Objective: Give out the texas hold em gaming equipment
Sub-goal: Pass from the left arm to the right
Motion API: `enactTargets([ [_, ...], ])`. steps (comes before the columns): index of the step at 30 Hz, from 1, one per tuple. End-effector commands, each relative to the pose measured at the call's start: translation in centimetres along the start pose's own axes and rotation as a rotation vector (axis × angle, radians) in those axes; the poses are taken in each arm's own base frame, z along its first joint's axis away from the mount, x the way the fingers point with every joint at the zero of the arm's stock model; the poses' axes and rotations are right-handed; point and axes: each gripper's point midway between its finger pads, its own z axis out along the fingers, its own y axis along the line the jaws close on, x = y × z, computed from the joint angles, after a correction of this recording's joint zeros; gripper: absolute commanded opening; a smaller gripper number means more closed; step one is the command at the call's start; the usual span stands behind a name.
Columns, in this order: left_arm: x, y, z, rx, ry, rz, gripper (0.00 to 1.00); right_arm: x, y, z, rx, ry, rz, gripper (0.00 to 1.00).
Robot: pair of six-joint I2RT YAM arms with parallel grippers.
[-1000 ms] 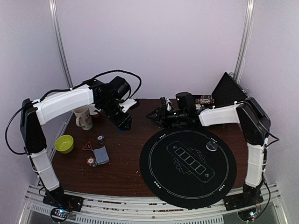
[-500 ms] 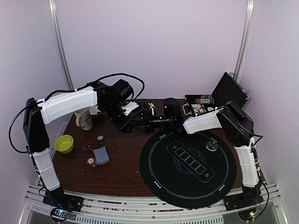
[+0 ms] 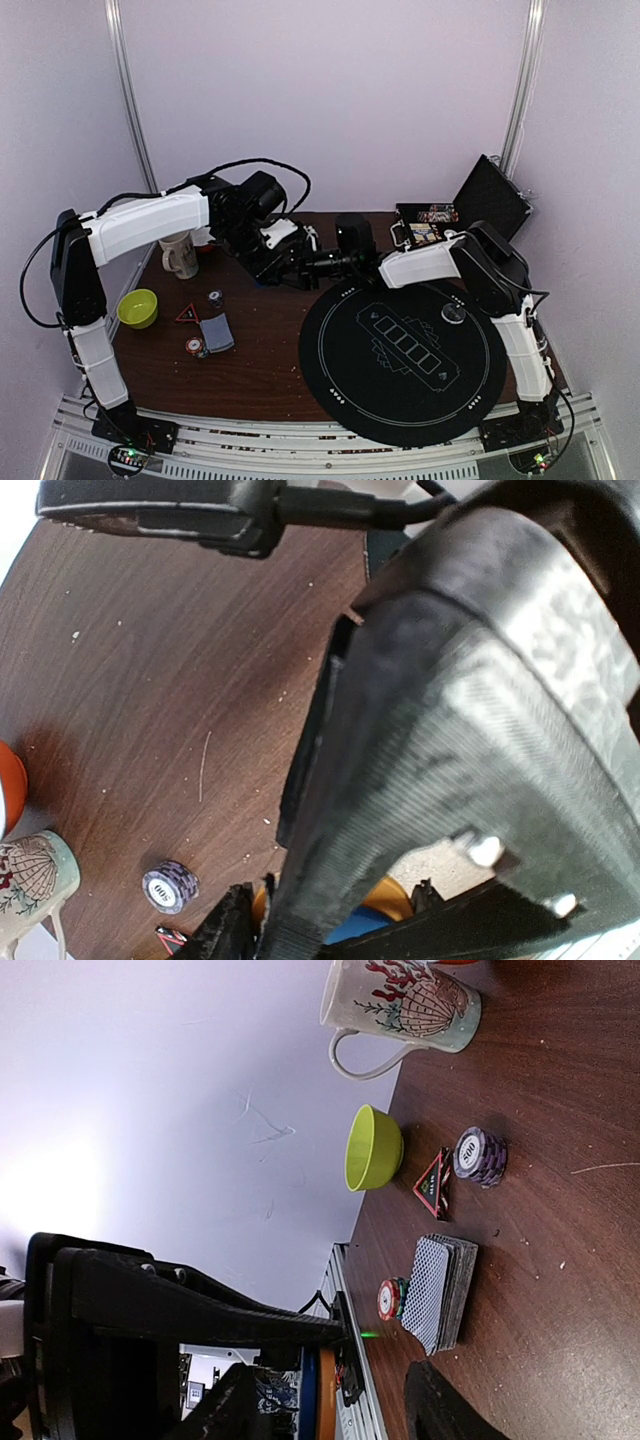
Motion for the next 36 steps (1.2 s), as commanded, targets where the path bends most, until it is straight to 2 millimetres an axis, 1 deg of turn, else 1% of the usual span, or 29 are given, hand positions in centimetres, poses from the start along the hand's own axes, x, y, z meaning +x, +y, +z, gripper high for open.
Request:
enactTargets([
  [1,-1.1,0.3,-0.3,-0.013,-0.04,0.012,0.2,1.3,-0.5,1.1,0.014,0.057,-0.011,0.53],
  [4,-1.2,0.3,-0.4,-0.014,-0.042,0.014,0.2,1.6,-0.8,1.7,0.036,0.078,-0.016,0.51],
  [5,-1.2,0.3,-0.4,-0.017,-0.042,0.014,0.2,1.7,-0.6,2.0,0.032,0.087,-0.023,0.5],
  [8,-1.1,0.4,-0.5,-0.022,-0.041,0.017,0.19,2.2,-0.8,2.4,0.03,0.108,-0.011,0.48],
  [10,-1.1,0.5,-0.5,-0.026,-0.041,0.018,0.2,2.3,-1.0,2.5,0.032,0.114,-0.005,0.45],
  [12,-1.1,0.5,-0.5,-0.028,-0.044,0.022,0.2,2.5,-1.1,2.5,0.036,0.117,0.001,0.39],
  [17,-1.0,0.6,-0.7,-0.034,-0.05,0.028,0.19,2.9,-1.5,2.4,0.049,0.138,0.007,0.37],
  [21,-0.9,0.8,-0.5,-0.045,-0.047,0.03,0.2,3.1,-1.4,2.3,0.046,0.151,0.012,0.29],
  [23,-0.9,0.8,-0.4,-0.047,-0.044,0.031,0.2,3.2,-1.2,2.3,0.04,0.156,0.009,0.22],
  [27,-0.9,0.9,-0.3,-0.056,-0.04,0.03,0.2,3.1,-0.7,2.3,0.028,0.157,0.005,0.0],
  [32,-0.9,0.8,-0.2,-0.048,-0.039,0.024,0.2,2.8,0.0,2.2,0.004,0.149,0.009,0.0],
  [33,-1.0,0.7,-0.3,-0.041,-0.044,0.022,0.22,2.7,0.1,2.1,0.003,0.143,0.007,0.0],
  [34,-1.2,0.5,-0.5,-0.029,-0.051,0.02,0.29,2.5,0.1,2.0,0.005,0.137,0.006,0.0],
  [35,-1.5,0.3,-0.8,-0.016,-0.062,0.019,0.42,2.1,0.0,1.7,0.009,0.126,0.003,0.0],
  [36,-1.9,0.0,-1.2,0.0,-0.082,0.018,0.62,1.7,-0.1,1.3,0.014,0.111,0.002,0.0],
])
